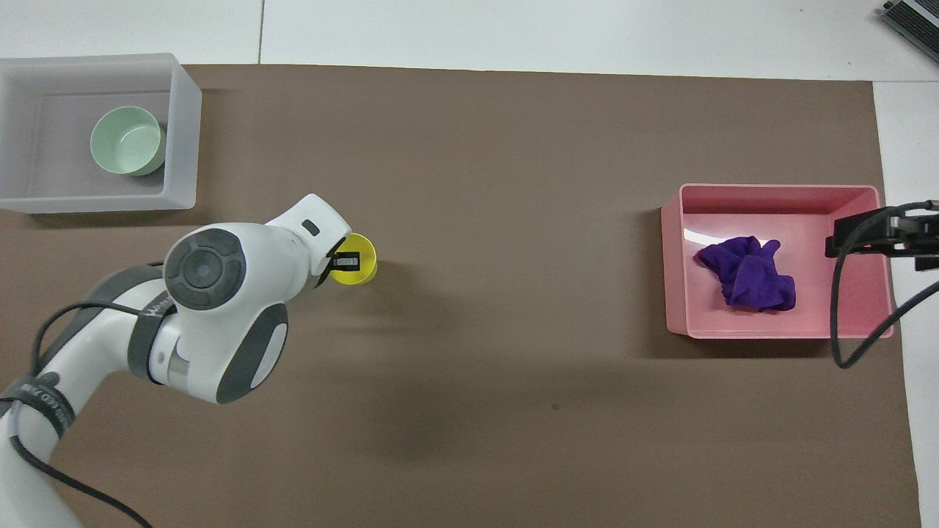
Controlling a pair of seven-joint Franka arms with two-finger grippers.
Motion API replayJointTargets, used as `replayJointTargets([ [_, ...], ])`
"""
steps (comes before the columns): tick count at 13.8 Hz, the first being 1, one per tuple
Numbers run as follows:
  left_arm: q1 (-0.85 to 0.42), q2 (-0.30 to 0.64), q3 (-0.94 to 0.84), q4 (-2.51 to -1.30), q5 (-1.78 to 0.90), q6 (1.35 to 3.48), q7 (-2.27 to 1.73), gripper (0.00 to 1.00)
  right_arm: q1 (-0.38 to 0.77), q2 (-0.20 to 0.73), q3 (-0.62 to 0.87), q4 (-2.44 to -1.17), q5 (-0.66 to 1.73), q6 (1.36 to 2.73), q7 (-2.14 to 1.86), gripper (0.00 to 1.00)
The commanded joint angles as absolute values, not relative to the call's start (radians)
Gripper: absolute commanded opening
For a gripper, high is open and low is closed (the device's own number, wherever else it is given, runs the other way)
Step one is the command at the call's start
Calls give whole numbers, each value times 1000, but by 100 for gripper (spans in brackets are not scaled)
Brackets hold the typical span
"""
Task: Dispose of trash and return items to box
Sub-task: 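Carry the yellow cup with the left gripper into the clear bin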
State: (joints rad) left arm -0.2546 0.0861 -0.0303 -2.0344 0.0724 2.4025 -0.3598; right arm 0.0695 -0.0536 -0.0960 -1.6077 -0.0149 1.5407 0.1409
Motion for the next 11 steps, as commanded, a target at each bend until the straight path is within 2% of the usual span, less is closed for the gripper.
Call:
replayJointTargets([
  [1,-137,139,-34,-1927,106,2390,-254,0,60,-80,-89,-1649,-31,1568,111,100],
  [6,72,234,-37,-1763,-47,2382,-91,0,46,-98,-97,-1684,-23,1572,106,100],
  [11,170,451,-40,-1519,-64,2362,-21,0,55,-104,-95,-1693,-26,1562,86,100],
])
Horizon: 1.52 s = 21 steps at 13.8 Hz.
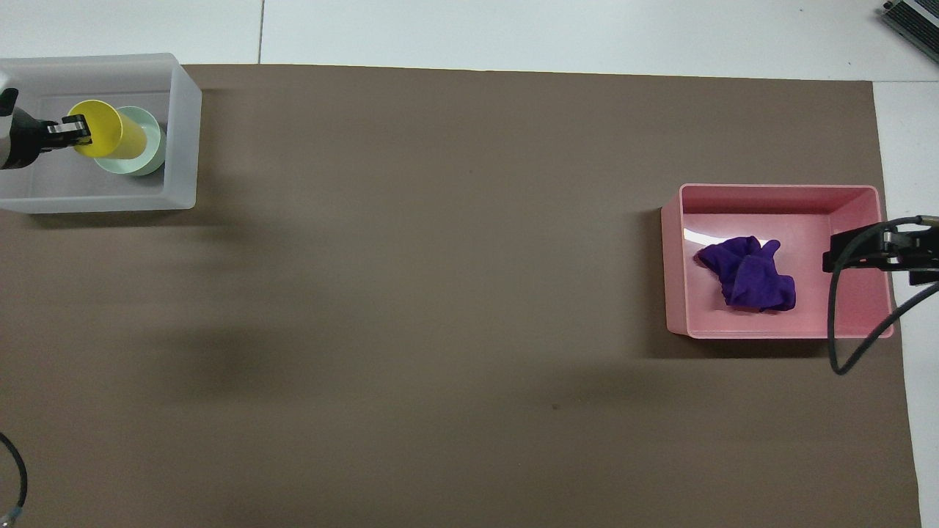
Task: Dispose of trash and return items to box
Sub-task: 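Carry the yellow cup with the left gripper into the clear bin, then lower the cup into the green bowl and open the left gripper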
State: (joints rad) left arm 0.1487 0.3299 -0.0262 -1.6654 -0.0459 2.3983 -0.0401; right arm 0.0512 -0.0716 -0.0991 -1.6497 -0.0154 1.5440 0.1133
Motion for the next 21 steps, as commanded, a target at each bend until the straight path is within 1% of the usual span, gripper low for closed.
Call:
replayJointTargets([
  [1,181,490,-40,-1478,-64,2338,-21,0,54,-104,-92,-1694,-32,1568,74,100],
  [2,201,526,-41,-1453,-66,2330,-21,0,52,-104,-92,-1695,-32,1574,57,100],
  [4,212,552,-41,-1457,-67,2347,-21,0,52,-106,-92,-1697,-31,1574,46,100],
  [6,212,564,-41,-1473,-89,2358,-20,0,52,-106,-92,-1698,-31,1572,49,100],
  [7,212,563,-41,-1500,-103,2377,-20,0,52,-107,-92,-1703,-31,1572,51,100],
  [9,209,561,-41,-1505,-112,2384,-21,0,52,-109,-92,-1707,-31,1572,54,100],
  [10,210,561,-41,-1505,-112,2382,-20,20,49,-110,-92,-1712,-31,1575,57,100],
  [11,212,560,-41,-1502,-110,2376,-20,67,48,-110,-92,-1713,-31,1577,55,100],
  [12,210,560,-40,-1499,-101,2364,-18,100,48,-113,-92,-1715,-31,1577,54,100],
  [14,203,537,-40,-1497,-100,2350,18,100,48,-115,-92,-1717,-31,1577,57,100],
  [16,186,470,-38,-1514,-101,2316,84,100,46,-115,-92,-1717,-31,1583,55,100],
  [18,158,395,-38,-1535,-101,2222,95,100,41,-115,-92,-1717,-31,1583,49,100],
  [21,85,292,-35,-1575,-100,2122,94,100,41,-115,-92,-1717,-31,1585,52,100],
])
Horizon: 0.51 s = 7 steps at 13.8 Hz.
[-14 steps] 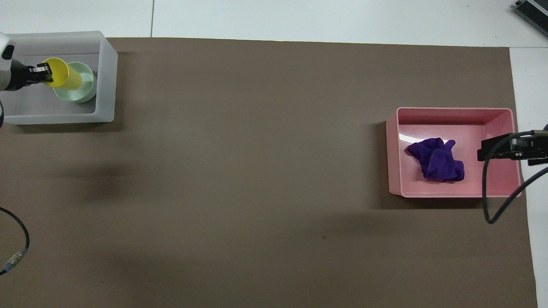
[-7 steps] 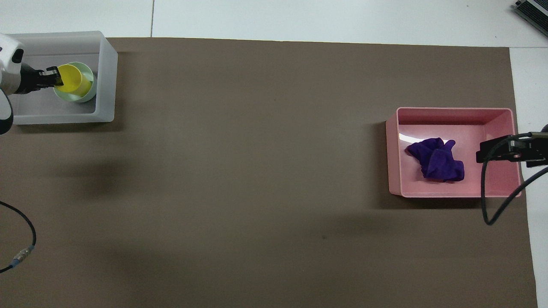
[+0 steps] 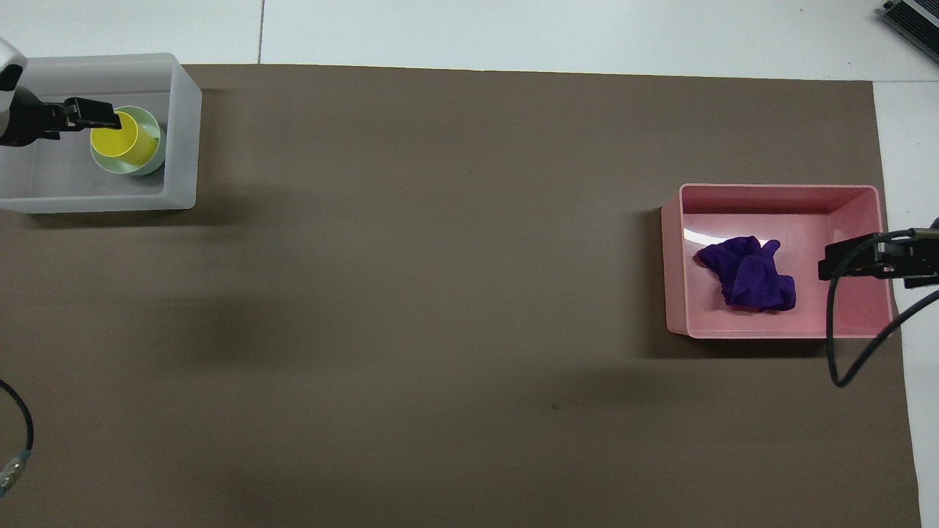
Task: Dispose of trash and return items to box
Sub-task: 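Lower the cup into the green bowl and open the left gripper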
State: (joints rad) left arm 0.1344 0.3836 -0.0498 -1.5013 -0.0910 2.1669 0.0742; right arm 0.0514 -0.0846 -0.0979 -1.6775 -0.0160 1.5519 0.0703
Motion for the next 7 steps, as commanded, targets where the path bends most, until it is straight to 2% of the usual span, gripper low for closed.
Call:
replayJointTargets([
  [1,57,253,-34,-1609,-98,2108,94,100,41,-115,-92,-1717,-31,1588,52,100],
  [5,-41,66,-35,-1794,-49,2103,83,100,43,-115,-92,-1718,-31,1591,51,100],
  [7,-60,0,-34,-1819,-48,2028,84,100,43,-115,-92,-1718,-31,1592,51,100],
])
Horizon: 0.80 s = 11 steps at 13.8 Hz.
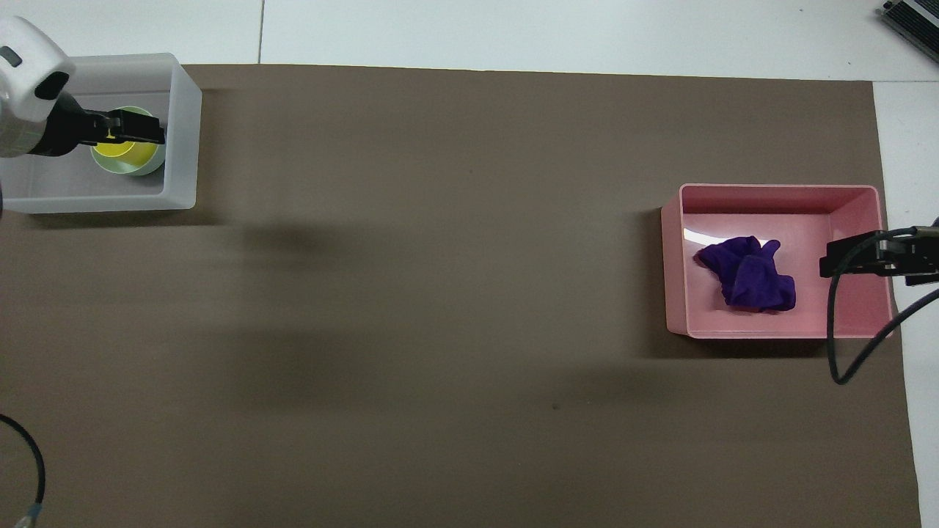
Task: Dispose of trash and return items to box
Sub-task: 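Lower the cup into the green bowl and open the left gripper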
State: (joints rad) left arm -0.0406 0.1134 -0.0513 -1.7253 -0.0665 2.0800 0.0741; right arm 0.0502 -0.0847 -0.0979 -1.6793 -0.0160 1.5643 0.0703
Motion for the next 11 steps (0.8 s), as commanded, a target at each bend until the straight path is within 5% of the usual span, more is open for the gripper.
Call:
replayJointTargets([
  [1,-60,-17,-35,-1804,-28,1970,89,100,43,-115,-92,-1718,-31,1592,51,100],
  [7,-41,90,-34,-1461,8,1622,94,100,43,-118,-92,-1730,-31,1597,54,100],
  [11,-40,-15,-29,-1554,8,1545,78,100,43,-118,-92,-1730,-31,1595,57,100],
])
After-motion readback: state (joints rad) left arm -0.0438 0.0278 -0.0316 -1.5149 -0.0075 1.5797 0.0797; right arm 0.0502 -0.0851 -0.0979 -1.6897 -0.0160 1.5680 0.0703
